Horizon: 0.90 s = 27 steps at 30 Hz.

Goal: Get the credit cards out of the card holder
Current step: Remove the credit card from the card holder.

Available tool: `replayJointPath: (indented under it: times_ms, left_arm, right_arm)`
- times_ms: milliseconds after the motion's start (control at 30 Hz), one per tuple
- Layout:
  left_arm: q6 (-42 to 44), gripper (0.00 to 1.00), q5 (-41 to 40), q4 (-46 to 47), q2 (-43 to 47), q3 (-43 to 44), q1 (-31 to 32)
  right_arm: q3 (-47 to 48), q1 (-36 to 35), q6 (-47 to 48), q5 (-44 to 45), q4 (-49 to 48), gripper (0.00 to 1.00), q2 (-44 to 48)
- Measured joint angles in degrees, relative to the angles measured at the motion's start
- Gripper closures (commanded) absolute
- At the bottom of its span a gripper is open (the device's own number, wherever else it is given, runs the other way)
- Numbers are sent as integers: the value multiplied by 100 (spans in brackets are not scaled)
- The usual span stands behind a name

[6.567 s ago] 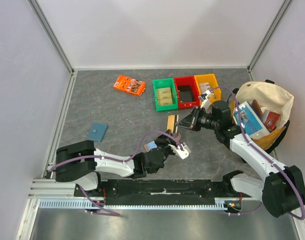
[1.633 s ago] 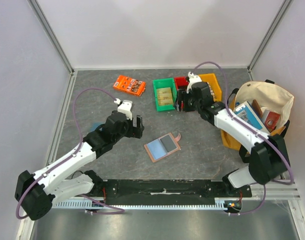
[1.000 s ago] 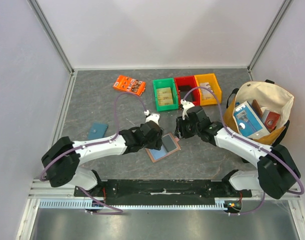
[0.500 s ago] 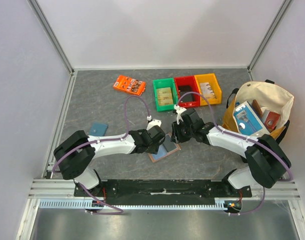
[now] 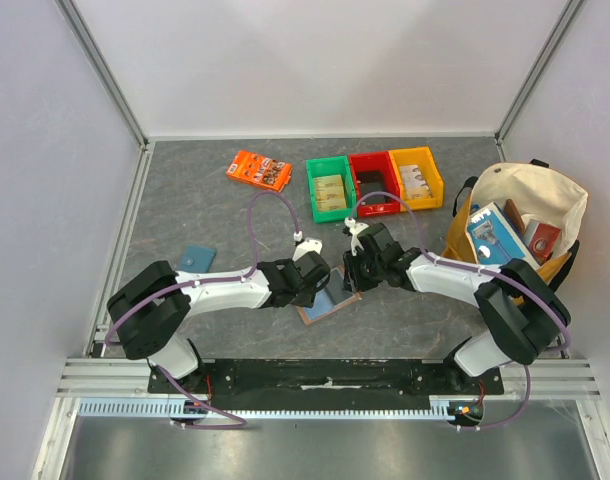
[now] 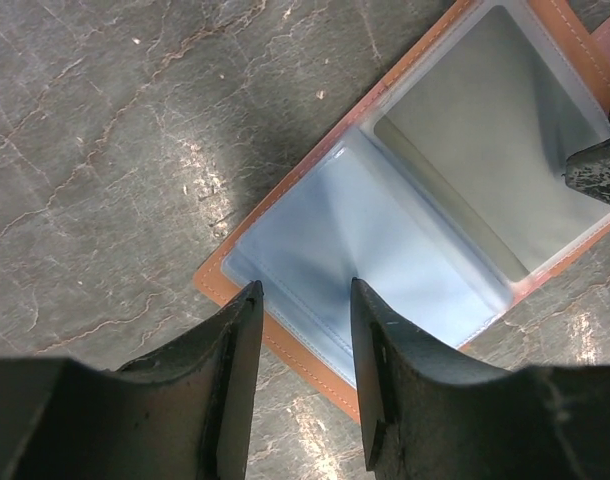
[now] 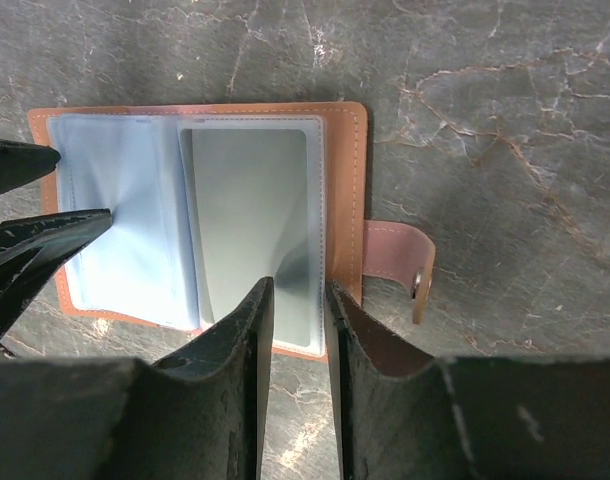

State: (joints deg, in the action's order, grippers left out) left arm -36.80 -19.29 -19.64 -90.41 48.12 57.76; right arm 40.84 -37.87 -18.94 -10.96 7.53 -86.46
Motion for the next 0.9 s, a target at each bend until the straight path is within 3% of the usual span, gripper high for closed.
replayJointPath:
  times_ms: [267, 667, 900]
  left_arm:
    - [2, 58, 7, 68, 0, -17, -2]
    - [2, 59, 7, 199, 28, -85, -2]
    - [-162, 60, 42, 560, 461, -566, -15]
  right_arm:
    - [0, -13, -55, -136, -22, 74, -22]
    - [127, -57, -50, -601, 111, 66, 295]
    - [256, -247, 59, -1080, 122, 65, 302]
